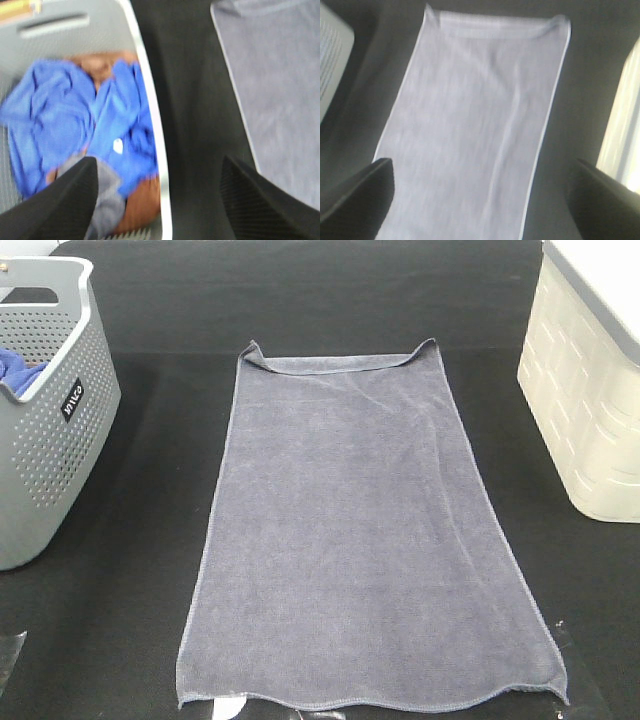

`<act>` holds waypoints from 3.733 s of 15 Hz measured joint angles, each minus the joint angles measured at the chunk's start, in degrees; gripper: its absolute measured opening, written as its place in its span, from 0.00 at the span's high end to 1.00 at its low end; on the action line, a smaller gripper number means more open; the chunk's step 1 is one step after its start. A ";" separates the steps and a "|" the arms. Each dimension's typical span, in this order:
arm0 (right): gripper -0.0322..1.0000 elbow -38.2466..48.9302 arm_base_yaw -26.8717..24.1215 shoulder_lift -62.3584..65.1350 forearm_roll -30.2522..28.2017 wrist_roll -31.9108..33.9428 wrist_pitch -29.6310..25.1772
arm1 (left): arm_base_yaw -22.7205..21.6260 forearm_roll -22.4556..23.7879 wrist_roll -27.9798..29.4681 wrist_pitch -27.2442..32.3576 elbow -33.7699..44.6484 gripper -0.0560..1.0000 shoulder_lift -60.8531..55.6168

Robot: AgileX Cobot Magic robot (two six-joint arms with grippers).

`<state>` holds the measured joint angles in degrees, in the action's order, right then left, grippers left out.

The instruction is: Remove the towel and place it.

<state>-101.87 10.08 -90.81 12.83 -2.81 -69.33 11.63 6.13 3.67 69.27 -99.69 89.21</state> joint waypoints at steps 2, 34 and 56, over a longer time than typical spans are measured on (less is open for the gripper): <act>0.13 12.49 0.00 8.54 0.17 0.00 0.00 | 0.00 0.00 0.92 0.17 11.52 0.32 -9.11; 0.13 72.88 0.00 80.10 -4.53 -8.14 7.96 | 0.00 -9.11 -13.75 -8.94 70.36 0.32 -77.12; 0.13 72.88 -9.28 91.04 -4.47 -8.14 8.14 | -14.90 -9.11 -13.81 -9.05 70.36 0.32 -89.38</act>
<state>-28.99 0.80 0.23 8.37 -10.94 -61.19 -3.27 -2.98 -10.14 60.22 -29.34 -0.17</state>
